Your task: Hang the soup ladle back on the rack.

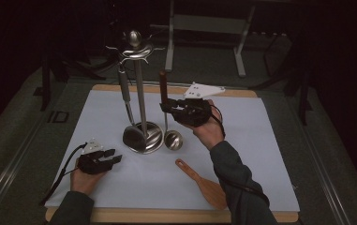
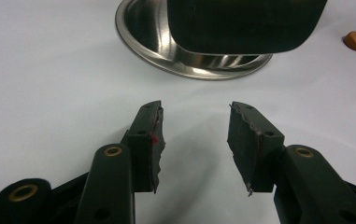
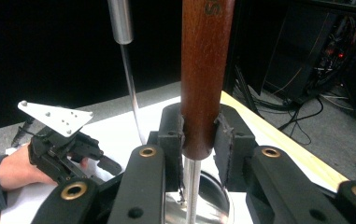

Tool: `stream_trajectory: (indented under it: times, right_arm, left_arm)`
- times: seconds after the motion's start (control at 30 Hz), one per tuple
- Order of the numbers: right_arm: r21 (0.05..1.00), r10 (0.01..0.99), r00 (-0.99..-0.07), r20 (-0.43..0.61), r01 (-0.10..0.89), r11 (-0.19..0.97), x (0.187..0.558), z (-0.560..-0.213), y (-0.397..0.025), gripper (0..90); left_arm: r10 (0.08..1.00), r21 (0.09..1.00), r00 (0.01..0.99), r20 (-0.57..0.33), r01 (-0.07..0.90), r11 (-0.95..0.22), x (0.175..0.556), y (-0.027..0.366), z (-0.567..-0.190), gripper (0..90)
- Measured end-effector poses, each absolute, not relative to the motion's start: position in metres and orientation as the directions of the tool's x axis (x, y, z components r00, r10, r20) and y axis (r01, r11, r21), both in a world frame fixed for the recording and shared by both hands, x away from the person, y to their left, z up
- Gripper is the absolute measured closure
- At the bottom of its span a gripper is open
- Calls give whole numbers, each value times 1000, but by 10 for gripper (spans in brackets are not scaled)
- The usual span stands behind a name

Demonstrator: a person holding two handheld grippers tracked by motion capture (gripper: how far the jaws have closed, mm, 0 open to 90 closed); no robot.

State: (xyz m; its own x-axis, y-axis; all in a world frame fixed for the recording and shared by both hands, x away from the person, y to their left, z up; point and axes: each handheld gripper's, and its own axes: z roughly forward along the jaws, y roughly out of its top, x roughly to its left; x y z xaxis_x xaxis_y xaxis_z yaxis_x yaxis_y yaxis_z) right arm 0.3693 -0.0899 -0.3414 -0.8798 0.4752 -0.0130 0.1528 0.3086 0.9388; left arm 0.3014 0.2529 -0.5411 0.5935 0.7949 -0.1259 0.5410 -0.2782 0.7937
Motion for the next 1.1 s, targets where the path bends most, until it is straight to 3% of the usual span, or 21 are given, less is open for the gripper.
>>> stream_trajectory:
  times: [1.1]
  right_arm:
    - [944,503,-863,-46,127,303,360,-296,-64,742]
  left_arm:
    - [793,792,595,-129,543,-279,302,253,-541,553]
